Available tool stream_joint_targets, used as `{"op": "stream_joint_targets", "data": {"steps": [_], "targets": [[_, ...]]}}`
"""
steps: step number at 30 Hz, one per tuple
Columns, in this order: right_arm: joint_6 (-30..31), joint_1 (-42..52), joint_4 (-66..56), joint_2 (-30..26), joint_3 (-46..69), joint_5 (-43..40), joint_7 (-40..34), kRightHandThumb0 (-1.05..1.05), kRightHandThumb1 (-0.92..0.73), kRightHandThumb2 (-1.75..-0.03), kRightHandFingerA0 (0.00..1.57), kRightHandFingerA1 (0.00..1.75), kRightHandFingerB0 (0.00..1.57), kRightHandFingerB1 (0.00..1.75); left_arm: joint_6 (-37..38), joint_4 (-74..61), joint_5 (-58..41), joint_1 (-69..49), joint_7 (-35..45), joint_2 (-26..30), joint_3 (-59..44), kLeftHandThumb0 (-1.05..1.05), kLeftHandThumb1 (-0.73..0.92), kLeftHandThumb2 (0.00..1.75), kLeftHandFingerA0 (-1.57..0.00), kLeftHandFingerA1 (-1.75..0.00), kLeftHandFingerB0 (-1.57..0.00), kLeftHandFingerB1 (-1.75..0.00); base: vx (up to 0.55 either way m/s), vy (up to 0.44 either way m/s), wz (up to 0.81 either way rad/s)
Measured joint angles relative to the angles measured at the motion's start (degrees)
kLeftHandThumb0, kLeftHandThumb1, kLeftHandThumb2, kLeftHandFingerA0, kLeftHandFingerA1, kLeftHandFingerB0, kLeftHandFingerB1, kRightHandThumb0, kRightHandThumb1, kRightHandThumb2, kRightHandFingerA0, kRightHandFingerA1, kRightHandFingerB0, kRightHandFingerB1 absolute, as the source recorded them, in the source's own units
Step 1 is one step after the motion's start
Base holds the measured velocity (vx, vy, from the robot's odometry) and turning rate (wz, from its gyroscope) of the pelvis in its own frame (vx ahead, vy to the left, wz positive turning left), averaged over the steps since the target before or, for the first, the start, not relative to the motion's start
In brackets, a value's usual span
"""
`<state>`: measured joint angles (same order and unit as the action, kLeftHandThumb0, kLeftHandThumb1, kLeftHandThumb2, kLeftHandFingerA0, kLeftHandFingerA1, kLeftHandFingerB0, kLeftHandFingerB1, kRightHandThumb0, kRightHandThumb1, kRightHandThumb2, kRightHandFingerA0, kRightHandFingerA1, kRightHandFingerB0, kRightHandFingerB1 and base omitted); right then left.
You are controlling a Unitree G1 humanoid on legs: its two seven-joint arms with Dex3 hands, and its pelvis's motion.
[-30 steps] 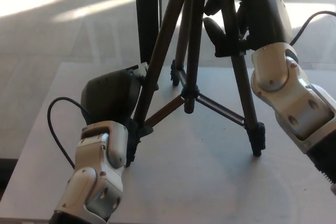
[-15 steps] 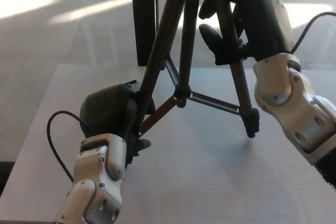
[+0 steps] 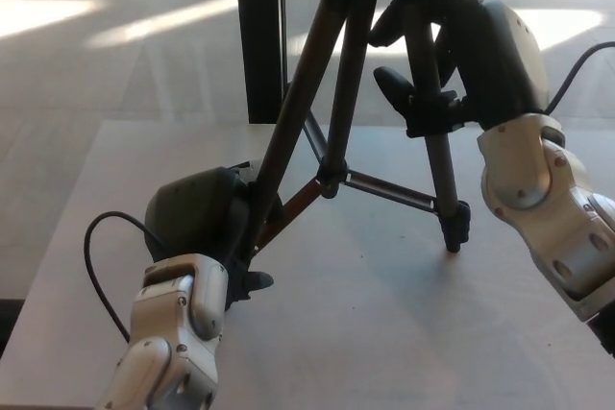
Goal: Use both hands of the robot to pick up the tripod lying in the middle of the desk and make it stand upright on the desk
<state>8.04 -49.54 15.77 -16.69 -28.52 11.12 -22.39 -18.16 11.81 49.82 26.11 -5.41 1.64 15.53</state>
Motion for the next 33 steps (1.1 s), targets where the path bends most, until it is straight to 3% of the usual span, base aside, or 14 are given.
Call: {"op": "stream_joint_targets", "data": {"steps": [2, 4, 8, 9, 11, 13, 14, 15, 18, 19, 20, 23, 30, 33], "targets": [[1.21, -0.32, 0.00, 0.33, 0.09, 0.38, 0.36, -0.22, -0.54, -1.05, 0.88, 1.72, 0.79, 1.42, -0.18, -0.01, -0.05, 0.03, 0.24, 0.15, 0.03, -0.24, 0.61, 0.66, -0.86, -1.09, -0.79, -0.72, 0.00, 0.000, 0.00], [2.42, -1.00, 0.38, 0.73, 0.13, 0.72, 0.86, -0.24, -0.57, -1.07, 0.88, 1.75, 0.78, 1.43, -0.31, -0.09, -0.12, 0.10, 0.41, 0.40, 0.04, -0.25, 0.60, 0.68, -0.89, -1.25, -0.81, -0.79, 0.00, 0.000, 0.00], [4.85, -3.45, 2.02, 1.32, -0.06, 1.22, 2.14, -0.24, -0.54, -1.10, 0.89, 1.69, 0.81, 1.29, -0.41, -0.13, -0.25, 0.14, 0.47, 0.64, 0.02, -0.23, 0.61, 0.61, -0.90, -1.01, -0.79, -0.65, 0.00, 0.000, 0.00], [5.48, -4.29, 2.83, 1.63, -0.18, 1.43, 2.52, -0.26, -0.57, -1.05, 0.88, 1.52, 0.83, 1.07, -0.55, -0.14, -0.27, 0.16, 0.50, 0.68, 0.06, -0.24, 0.61, 0.62, -0.87, -1.34, -0.79, -0.70, 0.00, 0.000, 0.00], [6.95, -6.46, 5.44, 2.61, -0.39, 2.06, 3.47, -0.28, -0.56, -1.06, 0.89, 1.59, 0.84, 1.13, -0.99, -0.28, -0.37, 0.20, 0.74, 0.70, 0.27, -0.24, 0.62, 0.61, -0.87, -1.24, -0.78, -0.67, 0.00, 0.000, 0.00], [7.96, -8.60, 8.59, 3.67, -0.38, 2.52, 4.39, -0.46, -0.69, -0.72, 0.82, 1.53, 0.69, 1.10, -1.47, -0.56, -0.54, 0.20, 0.98, 0.72, 0.51, -0.25, 0.58, 0.57, -0.85, -1.03, -0.78, -0.66, 0.00, 0.000, 0.00], [8.26, -9.53, 10.20, 4.23, -0.36, 2.73, 4.81, -0.48, -0.74, -0.72, 0.81, 1.51, 0.73, 1.08, -1.50, -0.65, -0.64, 0.20, 0.99, 0.75, 0.67, -0.25, 0.59, 0.57, -0.86, -1.05, -0.78, -0.66, 0.00, 0.000, 0.00], [8.38, -10.20, 11.58, 4.81, -0.10, 2.82, 5.20, -0.57, -0.88, -0.69, 0.53, 1.57, 0.39, 1.25, -1.51, -0.75, -0.76, 0.20, 0.99, 0.76, 0.78, -0.25, 0.59, 0.59, -0.87, -1.23, -0.78, -0.69, 0.00, 0.000, 0.00], [9.41, -10.70, 13.16, 5.75, 0.93, 2.11, 7.72, -0.51, -0.79, -0.75, 0.40, 1.19, 0.31, 1.01, -1.52, -1.15, -1.23, 0.23, 0.99, 0.59, 1.01, -0.24, 0.61, 0.59, -0.91, -1.17, -0.78, -0.67, 0.00, 0.000, 0.02], [9.92, -10.94, 13.34, 5.75, 0.74, 2.14, 8.45, -0.49, -0.71, -0.85, 0.37, 1.34, 0.27, 1.05, -1.52, -1.20, -1.33, 0.23, 0.99, 0.59, 1.00, -0.25, 0.62, 0.60, -0.90, -1.14, -0.77, -0.66, 0.00, 0.000, 0.00], [10.39, -11.31, 13.54, 5.67, 0.29, 2.17, 9.38, -0.41, -0.66, -0.76, 0.70, 1.31, 0.65, 0.93, -1.54, -1.22, -1.45, 0.24, 0.99, 0.57, 0.97, -0.24, 0.62, 0.61, -0.91, -1.17, -0.77, -0.66, 0.00, 0.000, 0.00], [12.00, -13.03, 15.64, 6.18, -0.64, 2.57, 10.92, -0.36, -0.67, -0.79, 0.72, 1.63, 0.61, 1.20, -1.81, -1.30, -1.69, 0.25, 1.11, 0.59, 0.89, -0.24, 0.61, 0.59, -0.89, -1.09, -0.78, -0.68, 0.00, 0.000, 0.00], [13.88, -17.57, 24.55, 9.42, -0.88, 4.77, 12.67, -0.33, -0.70, -0.75, 0.81, 1.43, 0.73, 1.00, -2.34, -1.77, -3.48, 0.11, 1.60, 2.19, 1.49, -0.27, 0.60, 0.59, -0.83, -0.98, -0.77, -0.67, 0.00, 0.000, 0.00], [14.15, -17.67, 24.55, 9.65, -1.10, 5.74, 13.10, -0.28, -0.67, -0.85, 0.85, 1.36, 0.73, 0.94, -2.34, -1.91, -4.25, -0.07, 1.53, 2.83, 1.79, -0.33, 0.66, 0.62, -0.84, -1.27, -0.76, -0.74, 0.00, 0.000, 0.00]]}}
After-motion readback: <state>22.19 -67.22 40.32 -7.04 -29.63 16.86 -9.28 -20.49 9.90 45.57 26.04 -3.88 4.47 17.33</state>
